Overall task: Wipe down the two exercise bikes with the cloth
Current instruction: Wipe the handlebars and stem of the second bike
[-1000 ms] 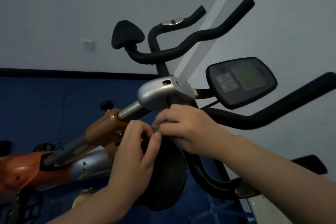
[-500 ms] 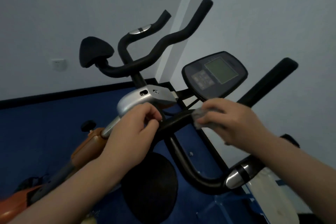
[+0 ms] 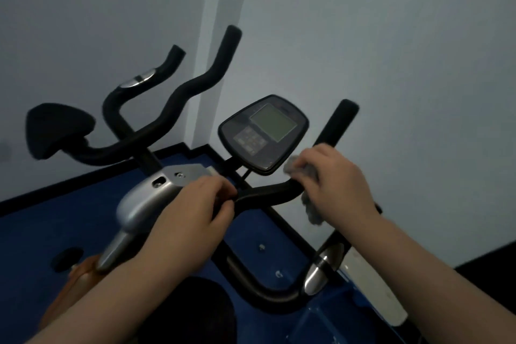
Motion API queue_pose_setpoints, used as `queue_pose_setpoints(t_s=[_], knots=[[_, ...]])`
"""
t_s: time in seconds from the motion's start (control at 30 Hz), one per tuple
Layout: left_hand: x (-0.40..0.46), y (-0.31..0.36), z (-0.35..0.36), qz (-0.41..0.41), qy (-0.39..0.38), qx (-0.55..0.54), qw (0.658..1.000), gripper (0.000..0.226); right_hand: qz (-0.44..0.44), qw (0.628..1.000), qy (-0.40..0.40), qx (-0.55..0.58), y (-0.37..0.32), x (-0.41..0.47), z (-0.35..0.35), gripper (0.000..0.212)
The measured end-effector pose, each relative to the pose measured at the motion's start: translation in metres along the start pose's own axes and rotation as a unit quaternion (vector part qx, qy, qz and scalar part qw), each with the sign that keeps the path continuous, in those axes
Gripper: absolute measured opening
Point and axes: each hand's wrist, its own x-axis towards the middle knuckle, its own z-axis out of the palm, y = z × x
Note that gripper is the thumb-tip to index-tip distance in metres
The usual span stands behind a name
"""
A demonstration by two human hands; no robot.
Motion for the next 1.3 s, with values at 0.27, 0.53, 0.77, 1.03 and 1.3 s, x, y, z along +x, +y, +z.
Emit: queue_pose_setpoints(t_s=[0.27,0.53,0.77,1.03,1.3], knots=[[0.043,-0.003,0.033,0.033,-0.041,-0.035,0.998,0.011,0.158,0.982,0.098,-0.042,-0.015,0.014,0.033,0.017],[0.034,-0.007,0.03,0.023,0.001,0.012,1.0,0.016,0.236,0.96,0.105,0.106,-0.011,0.006,0.017,0.009],[0.039,-0.017,0.024,-0.079,0.031,-0.171,0.981,0.021,0.188,0.965,0.058,0.172,-0.082,-0.042,0.064,0.006],[0.032,-0.016,0.023,-0.057,0.045,-0.216,0.974,0.019,0.244,0.954,0.131,0.118,-0.092,-0.041,0.075,0.01],[0.033,-0.012,0.022,-0.092,0.075,-0.289,0.95,0.031,0.273,0.95,0.14,0.052,-0.056,-0.015,0.045,0.012]])
